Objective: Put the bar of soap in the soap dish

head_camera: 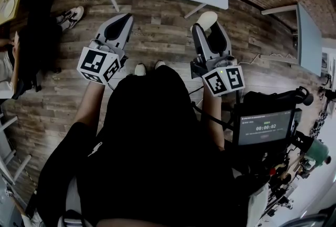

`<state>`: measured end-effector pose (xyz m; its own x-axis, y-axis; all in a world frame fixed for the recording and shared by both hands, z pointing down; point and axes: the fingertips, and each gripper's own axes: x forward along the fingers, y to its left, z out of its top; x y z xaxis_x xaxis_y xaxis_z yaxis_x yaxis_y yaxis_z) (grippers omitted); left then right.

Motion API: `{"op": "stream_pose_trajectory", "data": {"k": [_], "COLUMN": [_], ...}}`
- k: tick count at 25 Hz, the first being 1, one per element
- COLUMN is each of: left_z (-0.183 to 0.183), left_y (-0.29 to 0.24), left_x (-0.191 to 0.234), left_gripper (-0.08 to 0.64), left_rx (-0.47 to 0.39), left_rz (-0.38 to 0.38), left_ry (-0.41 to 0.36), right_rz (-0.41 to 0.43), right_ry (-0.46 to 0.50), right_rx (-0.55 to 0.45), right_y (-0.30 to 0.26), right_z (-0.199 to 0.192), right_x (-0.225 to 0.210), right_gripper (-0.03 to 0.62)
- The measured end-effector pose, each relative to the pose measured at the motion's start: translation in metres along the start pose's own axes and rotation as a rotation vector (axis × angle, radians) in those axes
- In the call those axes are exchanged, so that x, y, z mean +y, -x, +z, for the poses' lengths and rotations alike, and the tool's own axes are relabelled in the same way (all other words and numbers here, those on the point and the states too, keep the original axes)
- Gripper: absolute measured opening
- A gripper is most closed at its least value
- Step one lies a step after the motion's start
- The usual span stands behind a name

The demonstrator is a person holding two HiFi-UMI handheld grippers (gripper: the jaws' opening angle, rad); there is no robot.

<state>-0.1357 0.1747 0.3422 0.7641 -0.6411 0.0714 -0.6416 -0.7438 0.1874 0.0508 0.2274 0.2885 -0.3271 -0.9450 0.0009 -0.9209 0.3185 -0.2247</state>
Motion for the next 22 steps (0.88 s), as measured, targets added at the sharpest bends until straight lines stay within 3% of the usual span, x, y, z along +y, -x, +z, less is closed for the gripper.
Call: {"op": "stream_pose_trajectory", "data": {"k": [22], "left_z": [0.009], "left_y": [0.022], "left_x": [0.019], "left_gripper": [0.006], "left_rx": [-0.007], "left_rz": [0.051], "left_ry": [-0.012], "right_rz": [0.038], "right_ry": [0.003], "right_rx": [0.008], "right_y": [-0.014], "right_z": [0.003], "right_x": [0.018], "right_gripper": [0.256]}}
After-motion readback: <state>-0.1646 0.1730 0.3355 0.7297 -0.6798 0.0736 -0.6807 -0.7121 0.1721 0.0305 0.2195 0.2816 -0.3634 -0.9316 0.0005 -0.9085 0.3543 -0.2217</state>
